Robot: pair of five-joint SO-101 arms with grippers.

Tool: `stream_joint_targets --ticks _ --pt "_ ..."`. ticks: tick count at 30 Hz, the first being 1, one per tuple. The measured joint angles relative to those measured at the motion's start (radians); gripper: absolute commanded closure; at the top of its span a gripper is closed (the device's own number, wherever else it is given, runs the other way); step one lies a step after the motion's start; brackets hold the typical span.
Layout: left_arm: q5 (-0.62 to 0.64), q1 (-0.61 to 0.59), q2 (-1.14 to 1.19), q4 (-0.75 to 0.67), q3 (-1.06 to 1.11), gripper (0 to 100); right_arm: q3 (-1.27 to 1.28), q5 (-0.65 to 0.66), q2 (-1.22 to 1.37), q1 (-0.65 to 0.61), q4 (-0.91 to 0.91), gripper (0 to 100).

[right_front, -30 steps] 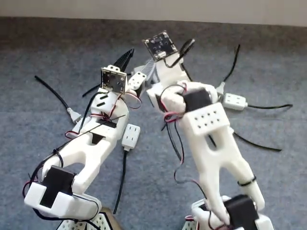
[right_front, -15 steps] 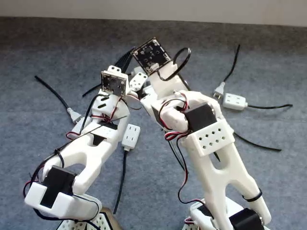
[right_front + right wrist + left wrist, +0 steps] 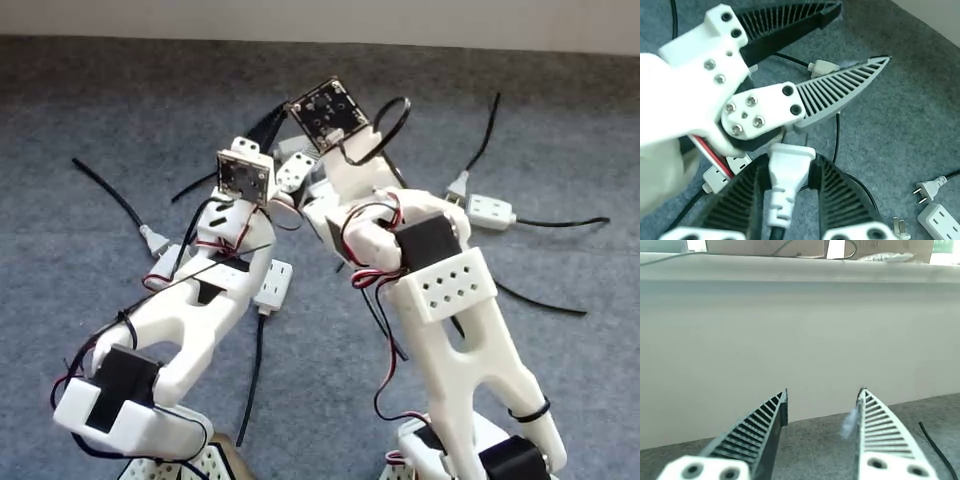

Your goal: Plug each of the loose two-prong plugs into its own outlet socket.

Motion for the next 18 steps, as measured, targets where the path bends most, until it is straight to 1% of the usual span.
stream_joint_targets --ticks 4,6,8,10,13,18 --pt "0.002 -0.060 0.000 -0.021 -0.015 77 0.000 0.063 0.000 0.035 0.000 98.5" --pt "0.015 -0.094 0.000 -0.021 -0.029 80 0.000 0.089 0.000 0.049 0.000 98.5" --pt "0.077 -0.121 0.000 -0.021 -0.037 85 0.000 0.104 0.000 0.074 0.000 98.5" --pt "0.167 -0.147 0.000 -0.021 -0.038 89 0.000 0.120 0.000 0.101 -0.009 98.5" --pt "0.284 -0.160 0.000 -0.021 -0.038 90 0.009 0.121 0.000 0.115 -0.058 98.5" --pt "0.316 -0.138 0.000 -0.021 -0.038 89 0.074 0.121 0.000 0.109 -0.129 98.5"
